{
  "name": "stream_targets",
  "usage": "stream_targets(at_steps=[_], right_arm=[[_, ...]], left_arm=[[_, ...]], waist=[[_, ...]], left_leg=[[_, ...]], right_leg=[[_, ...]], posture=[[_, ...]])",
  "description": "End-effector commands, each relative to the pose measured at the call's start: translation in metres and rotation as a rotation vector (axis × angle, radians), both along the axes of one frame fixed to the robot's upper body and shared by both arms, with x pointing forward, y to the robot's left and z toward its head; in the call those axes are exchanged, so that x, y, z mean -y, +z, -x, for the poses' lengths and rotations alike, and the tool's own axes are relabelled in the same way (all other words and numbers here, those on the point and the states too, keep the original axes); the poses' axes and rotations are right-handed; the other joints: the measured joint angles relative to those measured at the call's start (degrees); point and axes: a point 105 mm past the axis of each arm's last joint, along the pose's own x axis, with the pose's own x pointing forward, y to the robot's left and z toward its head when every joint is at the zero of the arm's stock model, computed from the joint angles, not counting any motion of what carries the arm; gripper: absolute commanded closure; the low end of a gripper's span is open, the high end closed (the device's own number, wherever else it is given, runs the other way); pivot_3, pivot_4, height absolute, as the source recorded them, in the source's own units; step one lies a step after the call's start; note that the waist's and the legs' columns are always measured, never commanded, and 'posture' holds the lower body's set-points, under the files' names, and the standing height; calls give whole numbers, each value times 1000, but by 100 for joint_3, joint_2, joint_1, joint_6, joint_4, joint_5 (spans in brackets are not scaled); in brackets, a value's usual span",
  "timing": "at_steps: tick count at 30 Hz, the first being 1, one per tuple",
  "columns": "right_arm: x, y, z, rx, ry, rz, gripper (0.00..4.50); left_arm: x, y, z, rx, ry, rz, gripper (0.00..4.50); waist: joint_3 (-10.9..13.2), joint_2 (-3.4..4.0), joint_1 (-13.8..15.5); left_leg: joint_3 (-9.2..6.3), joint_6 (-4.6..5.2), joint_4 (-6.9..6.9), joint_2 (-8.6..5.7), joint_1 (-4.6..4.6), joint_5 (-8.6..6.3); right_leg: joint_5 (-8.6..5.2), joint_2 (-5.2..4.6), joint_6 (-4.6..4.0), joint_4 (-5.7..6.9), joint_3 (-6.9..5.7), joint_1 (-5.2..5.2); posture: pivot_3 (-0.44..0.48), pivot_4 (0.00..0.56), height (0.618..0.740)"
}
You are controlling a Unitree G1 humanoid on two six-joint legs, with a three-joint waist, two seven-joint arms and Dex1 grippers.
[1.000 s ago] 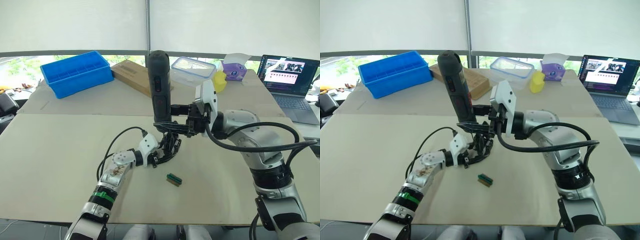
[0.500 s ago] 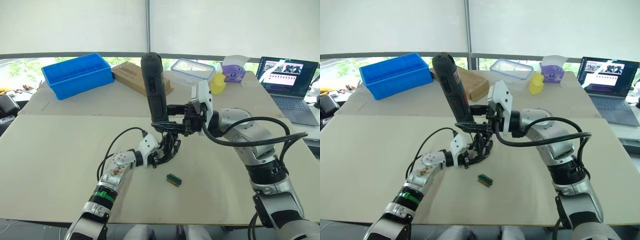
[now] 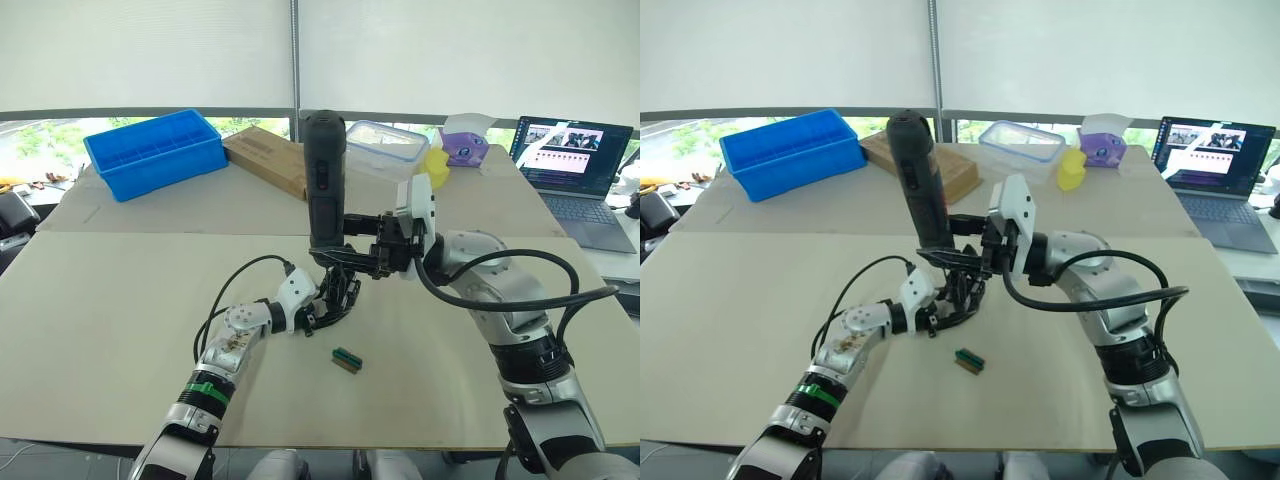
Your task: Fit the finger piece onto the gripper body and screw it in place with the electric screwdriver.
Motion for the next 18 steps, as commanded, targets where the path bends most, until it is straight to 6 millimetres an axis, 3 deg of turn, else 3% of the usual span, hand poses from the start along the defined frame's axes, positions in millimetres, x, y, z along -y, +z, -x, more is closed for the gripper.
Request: stream_targets(at_steps=[1,9,18], right_arm=[[4,-59,-17,-156,-78,212,2581],[12,-64,-27,-148,-111,295,2581],[18,-58,-34,-151,-203,202,2582]], left_arm=[[9,28,-5,86,-25,41,2241],[9,28,-4,87,-29,40,2241],[9,28,-6,88,-29,40,2241]], waist=[[0,0,3],[-3,-1,36],[-5,0,38]], left_leg=[[0,0,0,0,0,0],[-1,2,0,0,0,-1],[-1,2,-1,0,0,-1]], right_leg=[[0,0,0,0,0,0],[0,-2,0,-2,-1,2],[0,-3,0,-2,-1,3]], posture=[[0,150,740],[0,150,740],[0,150,740]])
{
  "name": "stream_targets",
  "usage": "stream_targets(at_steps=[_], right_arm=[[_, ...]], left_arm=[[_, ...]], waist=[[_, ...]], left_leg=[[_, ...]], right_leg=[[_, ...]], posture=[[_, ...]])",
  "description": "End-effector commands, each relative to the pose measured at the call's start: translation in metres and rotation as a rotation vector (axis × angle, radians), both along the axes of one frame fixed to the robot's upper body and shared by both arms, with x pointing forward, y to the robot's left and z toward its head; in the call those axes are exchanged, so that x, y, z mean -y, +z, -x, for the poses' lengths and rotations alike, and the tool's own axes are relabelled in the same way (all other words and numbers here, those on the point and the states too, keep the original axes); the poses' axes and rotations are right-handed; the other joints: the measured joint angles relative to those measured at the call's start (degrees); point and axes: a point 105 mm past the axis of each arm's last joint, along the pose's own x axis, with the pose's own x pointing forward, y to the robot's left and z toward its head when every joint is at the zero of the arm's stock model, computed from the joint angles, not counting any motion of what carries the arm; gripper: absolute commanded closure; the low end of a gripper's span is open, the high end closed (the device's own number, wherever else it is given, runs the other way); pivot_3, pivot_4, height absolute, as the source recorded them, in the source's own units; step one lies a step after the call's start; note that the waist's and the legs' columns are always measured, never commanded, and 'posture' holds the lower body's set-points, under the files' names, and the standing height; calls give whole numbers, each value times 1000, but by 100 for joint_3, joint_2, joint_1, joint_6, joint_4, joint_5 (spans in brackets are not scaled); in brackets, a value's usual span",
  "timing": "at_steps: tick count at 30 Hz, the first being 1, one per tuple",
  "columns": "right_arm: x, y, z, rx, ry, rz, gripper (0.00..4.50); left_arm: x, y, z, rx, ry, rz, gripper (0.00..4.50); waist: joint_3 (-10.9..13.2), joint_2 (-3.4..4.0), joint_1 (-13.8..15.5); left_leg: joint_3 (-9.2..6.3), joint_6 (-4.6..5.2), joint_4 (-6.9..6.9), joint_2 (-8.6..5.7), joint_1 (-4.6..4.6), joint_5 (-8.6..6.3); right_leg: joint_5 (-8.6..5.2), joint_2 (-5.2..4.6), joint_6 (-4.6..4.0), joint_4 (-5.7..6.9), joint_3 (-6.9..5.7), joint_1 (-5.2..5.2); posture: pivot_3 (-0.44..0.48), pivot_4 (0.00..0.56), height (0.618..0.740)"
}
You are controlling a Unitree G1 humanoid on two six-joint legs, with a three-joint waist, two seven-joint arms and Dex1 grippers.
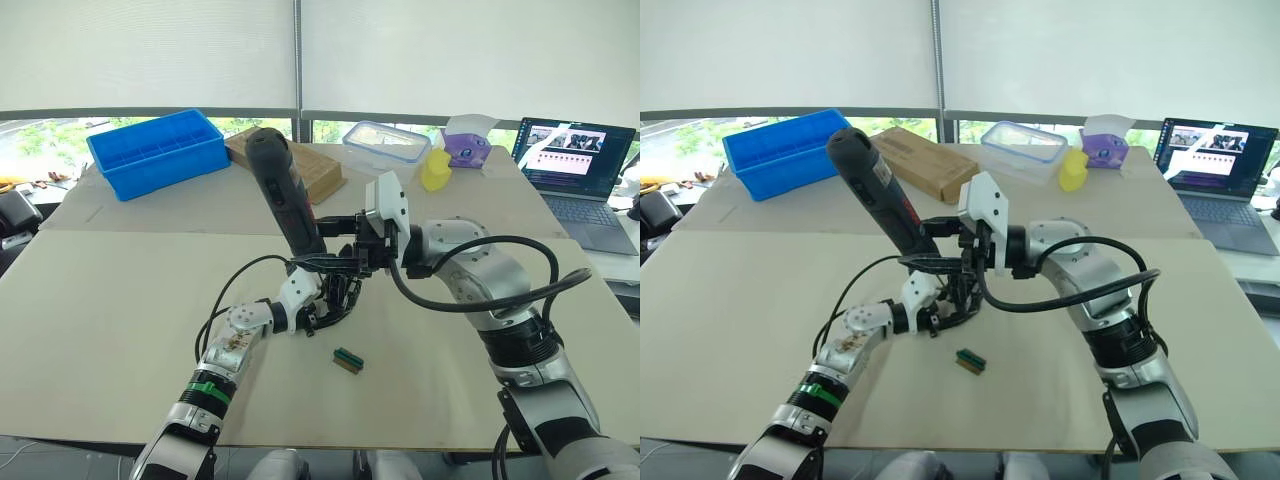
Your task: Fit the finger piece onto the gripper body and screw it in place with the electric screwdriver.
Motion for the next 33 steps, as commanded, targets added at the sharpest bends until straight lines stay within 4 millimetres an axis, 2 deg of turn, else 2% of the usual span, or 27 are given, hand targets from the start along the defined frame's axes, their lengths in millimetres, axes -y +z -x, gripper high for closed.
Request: stream_targets(at_steps=[1,6,13,24,28,33], right_arm=[[27,-59,-32,-143,-241,155,2582],[34,-64,-35,-76,-277,215,2582],[31,-64,-21,-220,-248,111,2582],[50,-80,-30,-226,-372,96,2582],[40,-84,-35,-164,-360,158,2582],[32,-90,-41,-217,-365,191,2581]], left_arm=[[7,29,-5,93,-32,42,2241],[7,28,-5,95,-36,39,2241],[8,31,-8,103,-37,39,2241],[5,33,-11,112,-33,31,2241],[6,33,-12,112,-34,32,2241],[8,34,-12,114,-38,34,2241]], waist=[[-2,2,-1],[-3,2,-5],[-4,0,9],[-6,1,6],[-6,1,-3],[-7,-1,2]], left_leg=[[0,0,0,0,0,0],[0,0,-4,0,6,-1],[0,6,-5,0,7,-4],[0,9,-10,0,20,-6],[0,15,-49,1,68,-9],[-2,8,-75,1,94,-5]], right_leg=[[0,0,0,0,0,0],[0,-1,0,1,1,3],[0,-3,1,-3,1,8],[-1,-3,1,-7,0,20],[-4,-3,5,-33,0,69],[-5,-1,8,-46,-3,89]], posture=[[0,150,740],[0,150,740],[0,150,740],[0,150,740],[0,150,740],[0,150,740]])
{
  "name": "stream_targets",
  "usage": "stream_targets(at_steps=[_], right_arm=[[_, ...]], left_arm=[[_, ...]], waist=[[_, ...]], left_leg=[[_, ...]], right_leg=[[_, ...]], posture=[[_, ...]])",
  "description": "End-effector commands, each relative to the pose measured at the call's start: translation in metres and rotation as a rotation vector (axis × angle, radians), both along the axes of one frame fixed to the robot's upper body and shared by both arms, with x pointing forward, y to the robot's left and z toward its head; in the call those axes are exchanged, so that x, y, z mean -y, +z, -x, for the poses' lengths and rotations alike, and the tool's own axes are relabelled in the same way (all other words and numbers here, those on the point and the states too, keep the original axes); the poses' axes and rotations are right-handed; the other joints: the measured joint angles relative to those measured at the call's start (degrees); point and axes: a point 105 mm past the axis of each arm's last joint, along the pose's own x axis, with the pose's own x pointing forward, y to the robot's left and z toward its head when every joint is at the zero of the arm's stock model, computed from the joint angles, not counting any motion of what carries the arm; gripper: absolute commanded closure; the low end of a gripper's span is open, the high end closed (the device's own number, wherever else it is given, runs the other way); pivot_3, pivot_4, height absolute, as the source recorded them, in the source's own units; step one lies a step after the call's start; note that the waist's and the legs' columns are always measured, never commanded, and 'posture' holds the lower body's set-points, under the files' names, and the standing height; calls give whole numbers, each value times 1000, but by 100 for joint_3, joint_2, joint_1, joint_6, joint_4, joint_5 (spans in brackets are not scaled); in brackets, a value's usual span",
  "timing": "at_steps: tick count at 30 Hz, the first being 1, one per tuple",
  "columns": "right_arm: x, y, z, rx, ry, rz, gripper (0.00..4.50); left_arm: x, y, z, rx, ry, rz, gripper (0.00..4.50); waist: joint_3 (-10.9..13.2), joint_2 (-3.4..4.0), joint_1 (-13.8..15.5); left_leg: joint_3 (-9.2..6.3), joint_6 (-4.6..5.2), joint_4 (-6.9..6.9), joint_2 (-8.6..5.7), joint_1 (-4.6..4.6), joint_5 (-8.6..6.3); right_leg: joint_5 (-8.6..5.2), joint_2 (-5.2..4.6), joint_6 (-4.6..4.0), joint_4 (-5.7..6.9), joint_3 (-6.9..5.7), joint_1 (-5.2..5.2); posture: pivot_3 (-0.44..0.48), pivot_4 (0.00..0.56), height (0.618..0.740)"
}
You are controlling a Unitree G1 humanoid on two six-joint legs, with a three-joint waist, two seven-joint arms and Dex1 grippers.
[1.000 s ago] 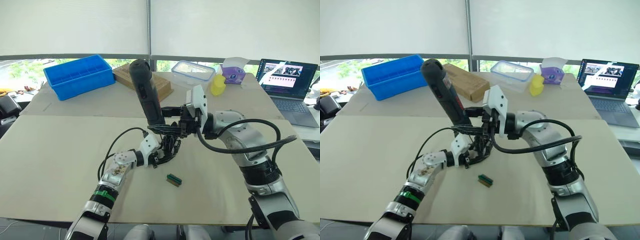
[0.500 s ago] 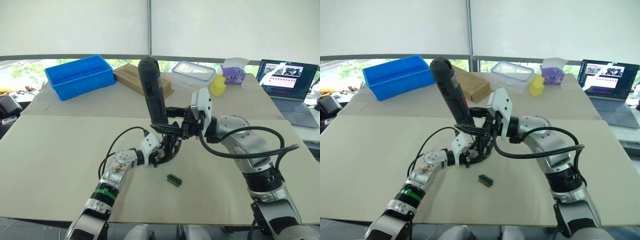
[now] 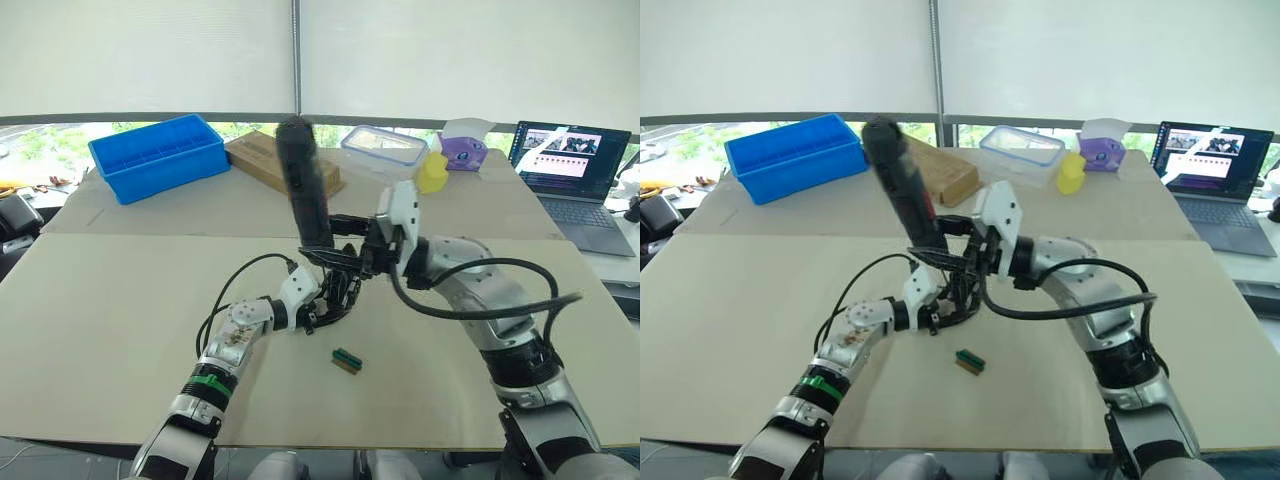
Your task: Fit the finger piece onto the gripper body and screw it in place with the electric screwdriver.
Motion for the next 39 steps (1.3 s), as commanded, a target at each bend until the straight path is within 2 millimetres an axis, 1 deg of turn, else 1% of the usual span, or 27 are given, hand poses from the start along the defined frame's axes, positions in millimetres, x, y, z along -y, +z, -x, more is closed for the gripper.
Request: stream_targets(at_steps=[1,6,9,12,15,20,25,27,30,35,39], right_arm=[[34,-83,-37,-259,-259,235,2582],[40,-81,-27,-289,-235,171,2582],[46,-79,-20,-277,-234,126,2582],[47,-77,-15,-260,-221,97,2582],[47,-86,-11,-276,-198,115,2582],[48,-105,-12,-276,-178,235,2582],[50,-113,-18,-335,-161,368,2582],[52,-111,-23,-344,-170,383,2582],[51,-103,-33,-363,-204,343,2582],[51,-103,-29,-370,-193,338,2582],[54,-103,-29,-378,-209,319,2582]], left_arm=[[7,37,-6,135,-32,54,2241],[4,38,-8,136,-25,52,2241],[3,38,-8,135,-20,51,2241],[2,39,-9,135,-19,52,2241],[4,41,-11,136,-22,53,2241],[5,44,-11,140,-41,46,2241],[6,45,-10,142,-73,33,2241],[6,45,-9,142,-82,29,2241],[6,45,-10,143,-86,26,2241],[6,46,-10,145,-88,26,2241],[6,44,-8,143,-91,26,2241]], waist=[[0,0,6],[0,0,9],[-1,0,14],[-1,0,9],[-1,1,-2],[-1,1,2],[-1,1,-2],[-2,-1,1],[-2,-2,9],[-2,-2,11],[-2,-2,12]], left_leg=[[0,-1,-2,0,0,1],[-2,-2,-3,0,0,1],[-3,-2,-7,0,0,0],[-3,-2,-10,0,2,1],[-3,-2,-14,1,6,1],[-3,-3,-18,1,9,1],[-3,-4,-19,4,16,2],[-4,-3,-21,4,16,1],[-5,-3,-21,5,15,1],[-7,1,-21,6,14,-1],[-8,8,-23,6,15,-5]], right_leg=[[0,0,0,0,0,0],[0,-1,0,-8,0,4],[0,-1,0,-12,-1,5],[0,-1,1,-17,-1,8],[0,0,2,-18,-1,9],[-1,1,4,-21,-2,11],[-2,2,5,-25,-4,18],[-2,2,5,-30,-4,18],[-1,1,4,-34,-7,20],[-1,0,4,-37,-7,22],[-1,0,4,-38,-7,22]], posture=[[0,150,740],[0,150,740],[0,150,740],[0,150,740],[0,150,740],[0,150,740],[0,150,740],[0,150,740],[0,150,740],[0,150,740],[0,150,740]])
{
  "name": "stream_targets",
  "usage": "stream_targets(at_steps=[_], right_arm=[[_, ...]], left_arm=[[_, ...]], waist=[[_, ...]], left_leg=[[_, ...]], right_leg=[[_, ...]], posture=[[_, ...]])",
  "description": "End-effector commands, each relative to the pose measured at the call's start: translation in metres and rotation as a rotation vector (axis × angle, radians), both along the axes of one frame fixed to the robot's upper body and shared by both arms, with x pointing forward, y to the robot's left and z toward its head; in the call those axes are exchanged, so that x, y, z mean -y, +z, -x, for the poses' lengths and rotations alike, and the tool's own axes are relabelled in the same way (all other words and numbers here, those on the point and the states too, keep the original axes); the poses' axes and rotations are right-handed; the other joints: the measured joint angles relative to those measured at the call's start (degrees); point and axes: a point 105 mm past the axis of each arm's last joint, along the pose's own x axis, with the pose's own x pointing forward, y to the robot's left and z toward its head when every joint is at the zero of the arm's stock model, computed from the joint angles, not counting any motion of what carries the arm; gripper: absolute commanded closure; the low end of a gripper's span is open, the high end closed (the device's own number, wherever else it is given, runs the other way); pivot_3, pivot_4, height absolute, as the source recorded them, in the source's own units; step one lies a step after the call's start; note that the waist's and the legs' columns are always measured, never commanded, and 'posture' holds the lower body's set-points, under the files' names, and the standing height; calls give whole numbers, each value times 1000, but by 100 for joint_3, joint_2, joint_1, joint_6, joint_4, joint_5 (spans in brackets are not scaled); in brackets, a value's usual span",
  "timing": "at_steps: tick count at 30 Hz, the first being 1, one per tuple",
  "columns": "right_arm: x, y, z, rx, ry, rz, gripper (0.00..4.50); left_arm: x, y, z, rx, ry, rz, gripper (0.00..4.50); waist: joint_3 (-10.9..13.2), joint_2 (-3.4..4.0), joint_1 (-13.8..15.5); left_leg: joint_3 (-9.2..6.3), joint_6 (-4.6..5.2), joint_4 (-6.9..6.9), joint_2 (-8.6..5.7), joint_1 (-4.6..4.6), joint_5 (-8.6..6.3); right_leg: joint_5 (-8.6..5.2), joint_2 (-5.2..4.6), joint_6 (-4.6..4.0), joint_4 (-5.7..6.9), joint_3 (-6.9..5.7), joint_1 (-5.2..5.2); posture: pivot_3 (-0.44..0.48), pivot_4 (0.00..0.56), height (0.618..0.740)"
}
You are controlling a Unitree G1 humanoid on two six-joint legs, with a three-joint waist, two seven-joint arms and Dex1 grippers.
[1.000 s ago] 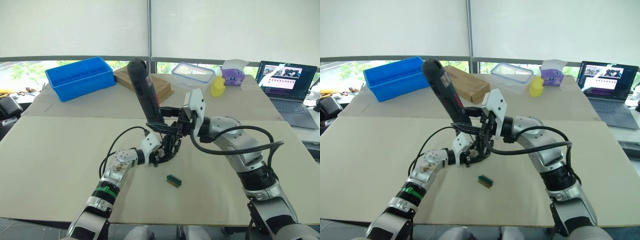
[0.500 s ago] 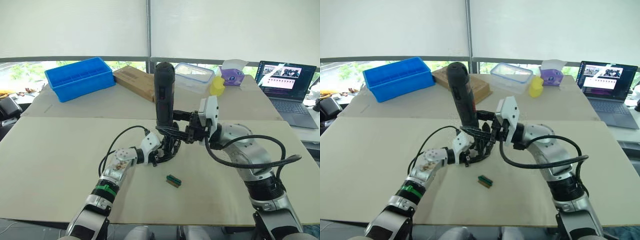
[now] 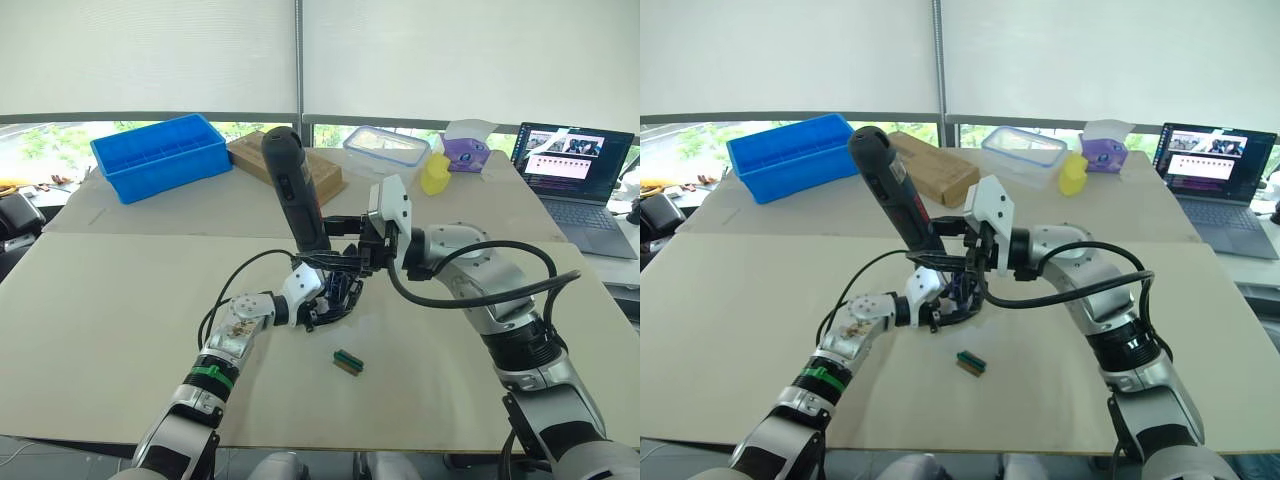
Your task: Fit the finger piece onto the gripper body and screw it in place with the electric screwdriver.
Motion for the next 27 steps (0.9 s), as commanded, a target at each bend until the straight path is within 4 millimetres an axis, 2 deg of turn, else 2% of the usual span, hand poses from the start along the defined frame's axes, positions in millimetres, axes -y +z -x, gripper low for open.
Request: stream_targets(at_steps=[1,9,15,19,21,24,25,27], right_arm=[[49,-101,-27,-350,-280,248,2582],[59,-100,-26,-360,-301,229,2582],[59,-100,-26,-347,-302,228,2582],[56,-92,-25,-307,-292,193,2582],[54,-81,-25,-259,-278,157,2582],[48,-50,-21,-182,-238,68,2582],[45,-38,-18,-158,-213,31,2582],[34,3,-2,-101,-102,-97,2582]], left_arm=[[5,42,-5,145,-42,66,2241],[5,40,-4,143,-44,66,2241],[5,39,-3,142,-45,67,2241],[5,39,-2,142,-49,66,2241],[5,38,-1,141,-51,66,2241],[6,37,0,139,-54,64,2241],[7,36,1,138,-56,63,2241],[7,32,2,131,-59,57,2241]], waist=[[0,0,0],[0,0,-2],[0,0,-4],[0,0,-1],[0,0,-1],[1,0,-3],[3,0,-3],[19,-3,3]], left_leg=[[1,0,0,0,0,0],[-1,6,-2,0,0,-3],[-1,20,-4,1,0,-12],[-1,20,-4,1,0,-12],[-1,20,-4,1,0,-12],[-1,20,-4,2,-2,-12],[-1,19,-4,2,-6,-12],[-1,-2,-3,2,-32,1]], right_leg=[[0,0,0,0,0,0],[0,0,1,-3,0,1],[-1,0,2,-3,0,1],[-1,0,2,-3,-1,1],[-1,0,3,-4,0,1],[-3,0,7,-5,-1,-1],[-4,0,7,-4,-1,-4],[-2,1,5,-4,-2,-27]], posture=[[0,150,740],[0,150,740],[0,150,740],[0,150,740],[0,150,740],[0,150,740],[0,150,740],[0,150,740]])
